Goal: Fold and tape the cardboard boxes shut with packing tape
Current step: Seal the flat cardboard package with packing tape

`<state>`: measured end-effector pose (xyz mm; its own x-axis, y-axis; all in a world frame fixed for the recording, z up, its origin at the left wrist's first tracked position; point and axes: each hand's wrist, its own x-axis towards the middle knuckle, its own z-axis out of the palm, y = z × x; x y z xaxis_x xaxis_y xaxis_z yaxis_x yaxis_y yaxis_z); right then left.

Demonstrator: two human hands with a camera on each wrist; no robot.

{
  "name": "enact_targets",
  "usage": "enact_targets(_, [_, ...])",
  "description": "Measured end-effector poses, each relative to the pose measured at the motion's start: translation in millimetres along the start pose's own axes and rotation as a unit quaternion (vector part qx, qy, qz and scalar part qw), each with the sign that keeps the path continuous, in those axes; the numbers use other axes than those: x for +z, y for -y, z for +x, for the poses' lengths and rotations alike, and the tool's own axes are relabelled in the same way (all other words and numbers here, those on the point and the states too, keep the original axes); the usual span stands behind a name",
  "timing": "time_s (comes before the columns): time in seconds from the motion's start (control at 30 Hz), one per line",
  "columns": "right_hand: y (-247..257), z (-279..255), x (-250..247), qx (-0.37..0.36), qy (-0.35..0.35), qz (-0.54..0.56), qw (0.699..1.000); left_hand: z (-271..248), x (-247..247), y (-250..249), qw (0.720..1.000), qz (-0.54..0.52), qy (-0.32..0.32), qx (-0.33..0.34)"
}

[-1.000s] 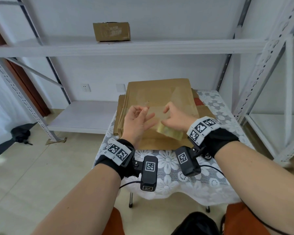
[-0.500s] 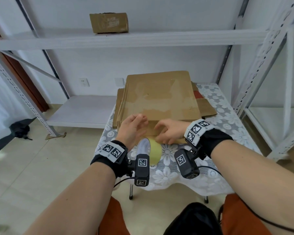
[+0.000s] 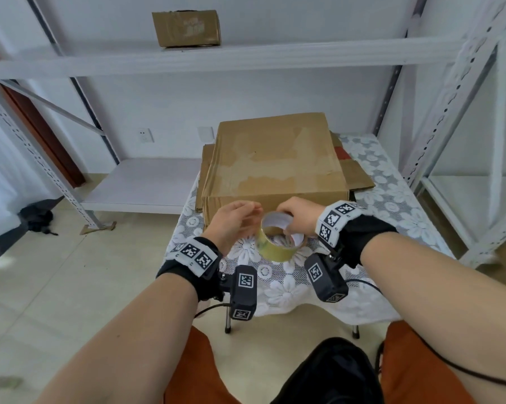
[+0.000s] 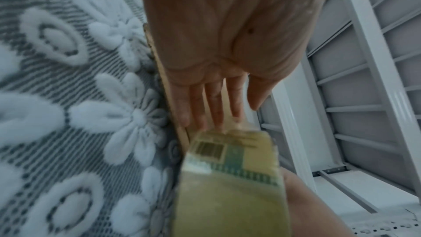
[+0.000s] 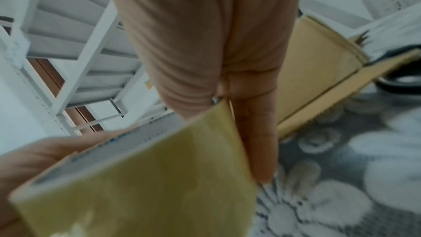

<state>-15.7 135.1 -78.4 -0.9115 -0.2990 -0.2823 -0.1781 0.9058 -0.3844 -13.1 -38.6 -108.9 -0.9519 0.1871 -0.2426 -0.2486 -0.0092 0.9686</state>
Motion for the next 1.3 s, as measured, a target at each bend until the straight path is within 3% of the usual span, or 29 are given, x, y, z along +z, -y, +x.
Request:
enact_targets(0.17, [-2.2,-6.0,-10.1,-0.034,-0.037,0.029,0.998,-7.5,0.1,-3.7,0.999,0.021,0.032,-0.017])
enact_targets(0.3, [-8.1,-6.9,-6.7,-0.015,-0.047,0.040,0.998,-12.3,2.6,-5.2,0.999,0.017,0.034,0.025])
enact_targets(0.53, [-7.8,-7.3,-8.2,0.004,-0.060,0.083,0.995,-14.8,8.8,-10.6,0.989,0.078,-0.045,0.118])
enact_targets(0.6, [-5.7,-6.1,-10.4,0.002,-0.117,0.087,0.989,-14.0,10.4,-14.1,0.984,0.078,-0.076,0.138])
enact_targets(0.7, [8.2,-12.7,-18.8,-0.055,-0.275,0.127,0.951,-12.1,11.2,-20.4,0.981,0.057,-0.103,0.155])
enact_targets(0.73, [13.9,-15.8,-22.0,-0.072,-0.288,0.138,0.945,-11.4,11.6,-23.0,0.979,0.056,-0.107,0.161])
enact_targets(0.9, [33.6,-28.0,-32.1,-0.053,-0.169,0.083,0.981,-7.9,12.8,-33.1,0.974,0.074,-0.110,0.183])
enact_targets(1.07, [34.3,-17.7,-33.4,-0.042,-0.038,0.246,0.968,-11.3,14.1,-34.1,0.973,0.093,-0.094,0.191])
enact_targets(1.3, [34.8,-9.9,-36.3,-0.024,-0.114,0.158,0.980,-11.8,17.3,-30.6,0.963,0.120,-0.104,0.216])
